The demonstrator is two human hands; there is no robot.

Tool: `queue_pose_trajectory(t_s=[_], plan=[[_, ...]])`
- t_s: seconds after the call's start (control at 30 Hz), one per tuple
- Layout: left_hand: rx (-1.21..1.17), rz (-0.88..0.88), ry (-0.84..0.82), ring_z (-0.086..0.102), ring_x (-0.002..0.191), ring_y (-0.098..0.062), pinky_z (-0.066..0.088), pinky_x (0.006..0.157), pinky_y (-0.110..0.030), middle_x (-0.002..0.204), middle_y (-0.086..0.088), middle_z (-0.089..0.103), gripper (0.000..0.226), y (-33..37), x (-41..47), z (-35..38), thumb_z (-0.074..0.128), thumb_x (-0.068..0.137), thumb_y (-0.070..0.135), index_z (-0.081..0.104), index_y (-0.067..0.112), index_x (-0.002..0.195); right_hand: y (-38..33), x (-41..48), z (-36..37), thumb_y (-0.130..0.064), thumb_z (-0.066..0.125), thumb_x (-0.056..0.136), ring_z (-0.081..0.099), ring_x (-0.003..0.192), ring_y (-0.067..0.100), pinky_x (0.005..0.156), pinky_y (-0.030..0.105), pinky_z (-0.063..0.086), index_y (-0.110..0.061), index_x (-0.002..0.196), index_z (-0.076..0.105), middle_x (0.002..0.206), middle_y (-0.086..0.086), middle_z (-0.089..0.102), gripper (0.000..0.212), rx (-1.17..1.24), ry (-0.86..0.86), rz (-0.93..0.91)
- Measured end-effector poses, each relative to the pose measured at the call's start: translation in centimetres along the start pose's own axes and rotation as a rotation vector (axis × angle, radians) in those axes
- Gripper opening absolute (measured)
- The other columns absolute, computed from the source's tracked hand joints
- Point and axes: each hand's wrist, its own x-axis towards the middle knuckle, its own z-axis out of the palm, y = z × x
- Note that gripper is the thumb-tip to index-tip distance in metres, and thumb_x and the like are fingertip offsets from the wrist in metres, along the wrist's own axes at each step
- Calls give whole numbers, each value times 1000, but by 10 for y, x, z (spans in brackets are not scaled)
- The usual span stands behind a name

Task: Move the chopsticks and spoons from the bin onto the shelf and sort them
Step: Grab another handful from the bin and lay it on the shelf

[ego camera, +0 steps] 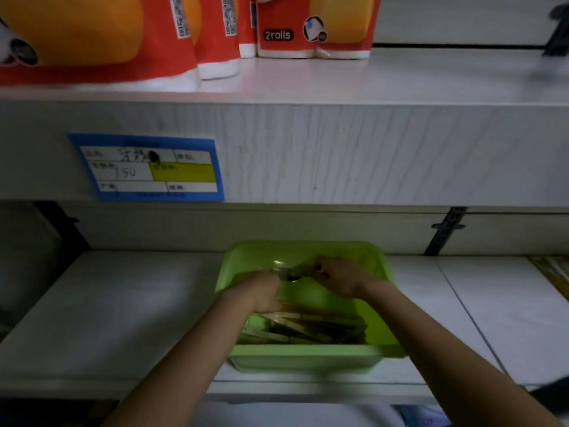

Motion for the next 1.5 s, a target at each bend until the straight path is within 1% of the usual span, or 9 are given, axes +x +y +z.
queue_pose_trajectory(t_s=[0.1, 0.23, 0.4, 0.57, 0.77, 0.9, 1.03, 1.33, 1.5], plan=[[-17, 112, -58, 55, 112, -29, 45, 85, -30, 128, -13, 54, 48, 5, 3, 4, 61, 85, 31, 51, 8, 126, 3, -9, -13, -38, 39, 96, 58, 102, 28, 76, 31, 40, -12, 105, 63, 110, 12, 63, 37, 94, 15, 25], [143, 188, -148, 53, 111, -31, 44, 86, -34, 125, -17, 53, 41, 10, 12, 14, 58, 87, 27, 50, 4, 120, 6, -18, -15, -40, 39, 96, 51, 66, 14, 56, 25, 33, -13, 94, 70, 73, -1, 55, 41, 221, 44, 20], [274, 229, -131, 45, 121, -32, 40, 96, -39, 132, -19, 46, 42, 13, 22, 23, 49, 92, 24, 46, 2, 127, 11, -25, -10, -42, 41, 94, 53, 69, 18, 55, 28, 35, -18, 87, 69, 71, -2, 56, 37, 242, 104, 54], [173, 166, -135, 38, 128, -31, 34, 104, -37, 140, -19, 39, 41, 13, 27, 26, 37, 96, 19, 40, 2, 133, 12, -27, -8, -44, 41, 93, 55, 69, 19, 55, 28, 37, -20, 85, 68, 79, 1, 60, 37, 251, 126, 59], [69, 186, -157, 52, 115, -30, 45, 96, -38, 132, -15, 50, 46, 9, 31, 31, 54, 90, 32, 46, 6, 127, 12, -27, -4, -43, 42, 92, 55, 73, 20, 54, 28, 36, -25, 81, 63, 72, -3, 55, 30, 222, 119, 85], [73, 210, -181, 56, 104, -30, 45, 80, -33, 120, -14, 55, 44, 12, 30, 32, 61, 84, 32, 50, 5, 118, 13, -27, -3, -45, 41, 92, 59, 81, 23, 59, 28, 37, -19, 93, 67, 86, 5, 62, 37, 186, 129, 85], [73, 207, -218, 57, 102, -30, 48, 82, -33, 118, -15, 57, 42, 15, 29, 34, 62, 84, 29, 53, 4, 117, 13, -25, -1, -44, 42, 92, 62, 96, 27, 69, 29, 40, -19, 99, 65, 103, 7, 67, 35, 143, 123, 95], [78, 177, -250, 62, 99, -32, 50, 82, -37, 112, -17, 64, 29, 18, 30, 31, 60, 84, 20, 61, 2, 106, 7, -28, 3, -43, 42, 92, 60, 101, 30, 68, 29, 38, -16, 101, 63, 108, 10, 65, 36, 92, 111, 98], [-5, 130, -226, 57, 109, -32, 46, 85, -34, 121, -18, 58, 29, 16, 29, 23, 51, 90, 14, 53, 3, 117, 2, -29, 0, -42, 43, 92, 61, 94, 28, 67, 30, 38, -14, 100, 66, 101, 11, 66, 37, 134, 110, 57]])
